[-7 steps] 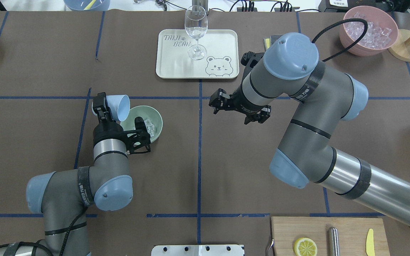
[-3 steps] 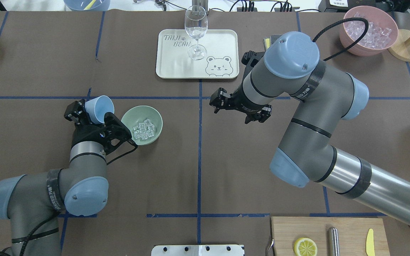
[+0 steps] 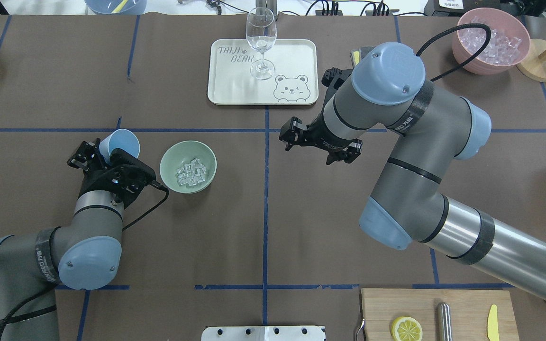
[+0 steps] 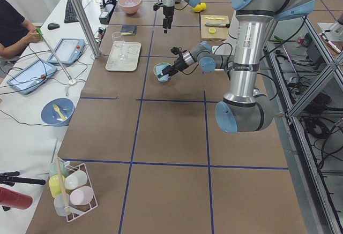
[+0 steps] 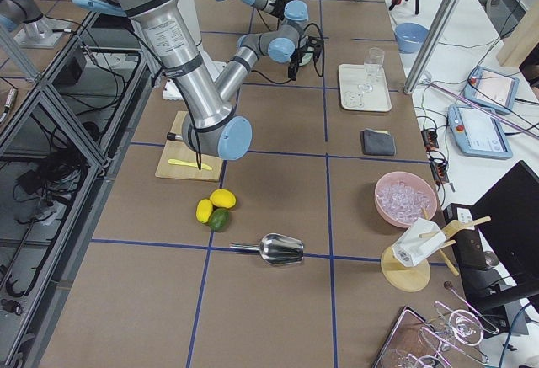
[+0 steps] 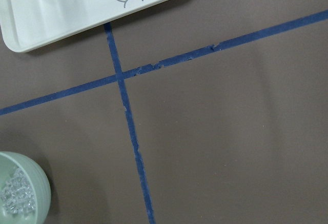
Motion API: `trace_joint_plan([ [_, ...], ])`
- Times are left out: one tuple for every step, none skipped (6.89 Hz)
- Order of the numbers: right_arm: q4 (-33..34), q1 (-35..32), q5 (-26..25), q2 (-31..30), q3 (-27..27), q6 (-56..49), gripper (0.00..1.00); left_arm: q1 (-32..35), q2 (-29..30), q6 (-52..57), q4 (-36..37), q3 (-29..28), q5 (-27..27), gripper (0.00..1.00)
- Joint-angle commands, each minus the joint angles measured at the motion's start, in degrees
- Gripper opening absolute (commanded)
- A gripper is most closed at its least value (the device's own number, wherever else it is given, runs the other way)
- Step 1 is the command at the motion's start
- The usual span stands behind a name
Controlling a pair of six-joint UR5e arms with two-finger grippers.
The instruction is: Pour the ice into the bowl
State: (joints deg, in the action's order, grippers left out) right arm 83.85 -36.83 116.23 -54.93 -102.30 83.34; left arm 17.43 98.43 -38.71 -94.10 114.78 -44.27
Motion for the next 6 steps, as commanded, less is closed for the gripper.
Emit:
trace_joint_plan([
  [0.0, 0.1, -0.2, 0.2, -0.1, 0.2, 1.0, 0.4, -7.3, -2.1, -11.4, 0.1, -2.2, 0.0],
  [0.0, 0.2, -0.2, 0.3, 0.0, 0.2, 1.0, 0.5, -12.1, -3.0, -19.8, -0.3, -2.3, 0.0],
  [0.0, 0.2, -0.3, 0.3, -0.1, 0.2, 1.0, 0.6, -17.3, -3.9, -31.3, -1.0, -2.4, 0.0],
  [0.1, 0.3, -0.3, 0.4, 0.0, 0.4, 1.0, 0.7, -21.0, -7.0, -47.4, -6.9, -2.4, 0.0],
  [0.1, 0.4, -0.3, 0.4, 0.0, 0.8, 1.0, 0.8, -22.4, -7.3, -64.6, -14.8, -2.4, 0.0],
  [0.0, 1.0, -0.5, 0.6, 0.1, 0.9, 1.0, 2.0, -22.5, -7.4, -73.1, -18.8, -2.5, 0.0],
])
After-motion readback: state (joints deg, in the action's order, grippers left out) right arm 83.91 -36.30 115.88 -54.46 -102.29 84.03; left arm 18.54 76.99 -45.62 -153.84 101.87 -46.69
